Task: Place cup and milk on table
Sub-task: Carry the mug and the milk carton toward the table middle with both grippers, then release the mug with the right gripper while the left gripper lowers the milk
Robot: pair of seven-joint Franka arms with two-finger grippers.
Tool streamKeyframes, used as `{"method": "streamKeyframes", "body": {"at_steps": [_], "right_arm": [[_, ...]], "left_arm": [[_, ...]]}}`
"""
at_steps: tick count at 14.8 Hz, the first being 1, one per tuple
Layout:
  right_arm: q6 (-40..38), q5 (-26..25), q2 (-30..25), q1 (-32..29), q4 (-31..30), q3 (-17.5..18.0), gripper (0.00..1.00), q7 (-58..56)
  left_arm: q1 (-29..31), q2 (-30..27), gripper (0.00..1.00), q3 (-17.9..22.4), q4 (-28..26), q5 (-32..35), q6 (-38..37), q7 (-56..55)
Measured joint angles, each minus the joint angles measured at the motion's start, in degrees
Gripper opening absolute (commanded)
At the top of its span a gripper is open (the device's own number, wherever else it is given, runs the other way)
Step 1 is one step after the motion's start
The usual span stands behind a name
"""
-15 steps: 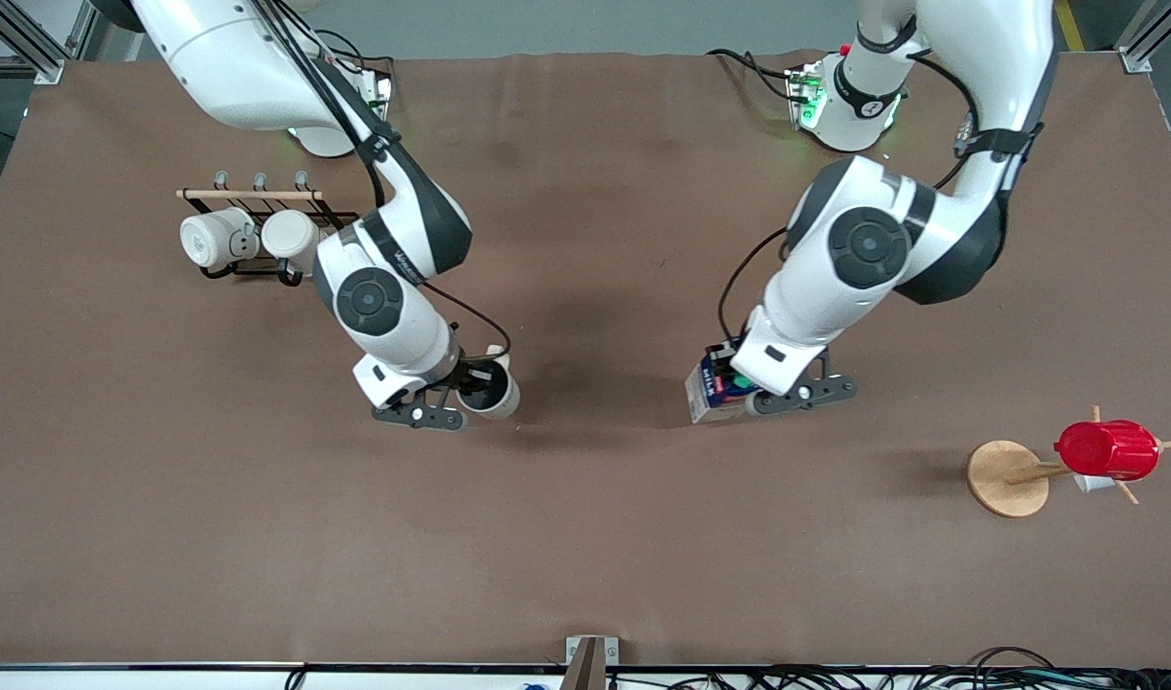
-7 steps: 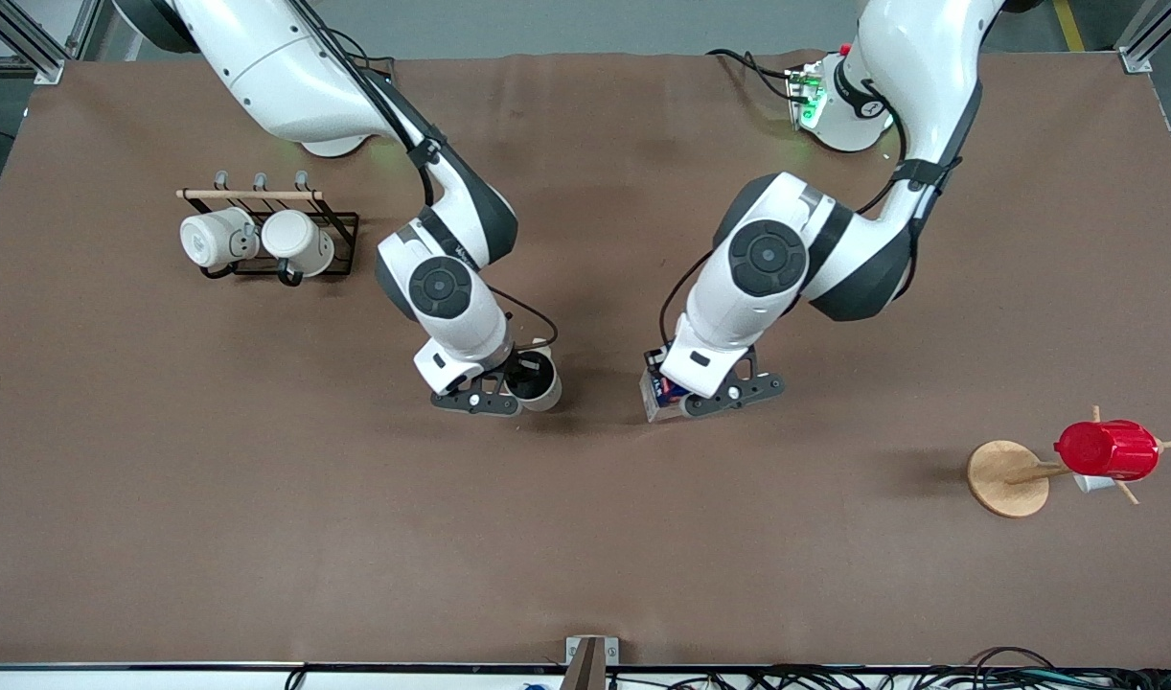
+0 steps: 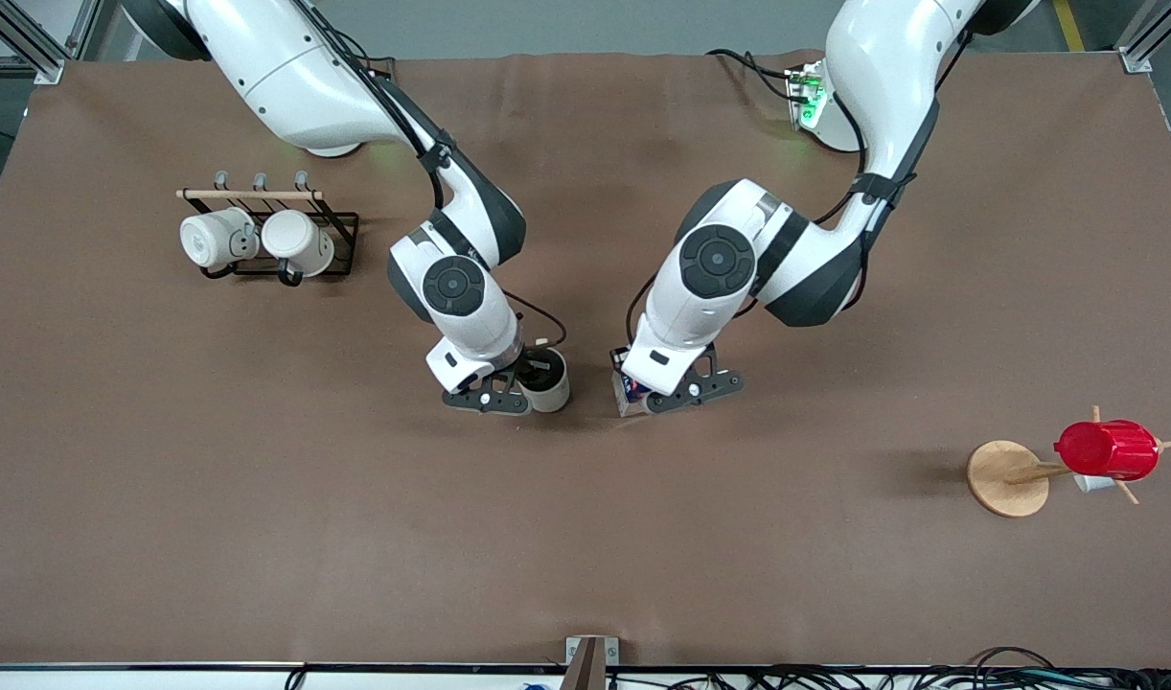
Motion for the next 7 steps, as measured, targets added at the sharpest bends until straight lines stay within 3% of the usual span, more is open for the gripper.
{"method": "streamKeyframes", "body": {"at_steps": [1, 3, 7], "right_arm": [[0.0, -0.12, 0.04, 0.01, 0.0, 0.0, 0.79, 0.0], [-0.05, -0.21, 0.04, 0.01, 0.09, -0.02, 0.99, 0.0], [-4.69, -0.38, -1.43, -0.62, 1.87, -0.39, 1.0, -0.01]], "left_arm": [[-0.46, 0.26, 0.44, 0.05, 0.54, 0.0, 0.0, -0.07], [-1.4, 0.89, 0.44, 0.08, 1.64, 0.0, 0.0, -0.66], [-3.11, 3.01, 0.45, 0.17, 3.99, 0.0, 0.12, -2.1]]}}
